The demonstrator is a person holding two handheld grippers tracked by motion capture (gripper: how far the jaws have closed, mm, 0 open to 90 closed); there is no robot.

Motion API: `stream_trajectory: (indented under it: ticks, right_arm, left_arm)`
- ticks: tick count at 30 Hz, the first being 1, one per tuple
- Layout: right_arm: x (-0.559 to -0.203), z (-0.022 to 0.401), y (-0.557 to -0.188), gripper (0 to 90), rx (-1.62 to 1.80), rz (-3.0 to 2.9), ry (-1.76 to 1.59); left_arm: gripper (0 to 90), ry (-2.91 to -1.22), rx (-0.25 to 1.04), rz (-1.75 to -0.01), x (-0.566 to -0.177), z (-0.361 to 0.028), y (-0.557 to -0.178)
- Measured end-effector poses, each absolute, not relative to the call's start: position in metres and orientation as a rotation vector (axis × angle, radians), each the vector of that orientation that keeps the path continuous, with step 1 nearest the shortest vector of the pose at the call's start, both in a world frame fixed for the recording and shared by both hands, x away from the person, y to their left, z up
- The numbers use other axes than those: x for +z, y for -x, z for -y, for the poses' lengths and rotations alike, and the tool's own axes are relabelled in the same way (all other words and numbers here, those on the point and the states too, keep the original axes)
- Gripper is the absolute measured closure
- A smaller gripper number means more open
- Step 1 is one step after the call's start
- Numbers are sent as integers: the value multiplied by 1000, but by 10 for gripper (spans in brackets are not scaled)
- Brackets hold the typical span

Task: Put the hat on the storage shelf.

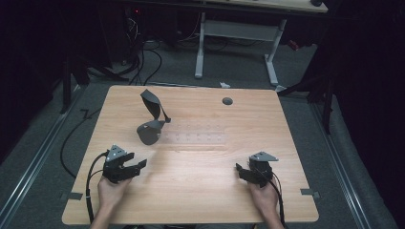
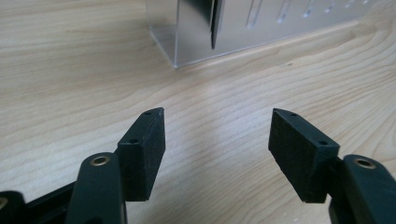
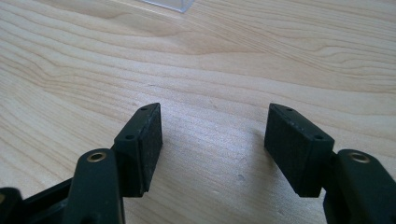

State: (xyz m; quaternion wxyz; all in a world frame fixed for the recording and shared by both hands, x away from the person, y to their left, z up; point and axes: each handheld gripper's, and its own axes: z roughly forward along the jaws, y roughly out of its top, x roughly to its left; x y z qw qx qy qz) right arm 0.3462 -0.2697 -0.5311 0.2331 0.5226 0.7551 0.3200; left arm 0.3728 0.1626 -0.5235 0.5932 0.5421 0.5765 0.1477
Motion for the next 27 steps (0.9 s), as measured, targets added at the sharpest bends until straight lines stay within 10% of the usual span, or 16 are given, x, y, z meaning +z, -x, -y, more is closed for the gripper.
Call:
stream_trajectory:
  ticks: [27]
  right_arm:
    - [-531,270,-346,370,879,-2074,-1436]
  left_arm:
    - [358,-1349,422,-1370,-545,-155,-363]
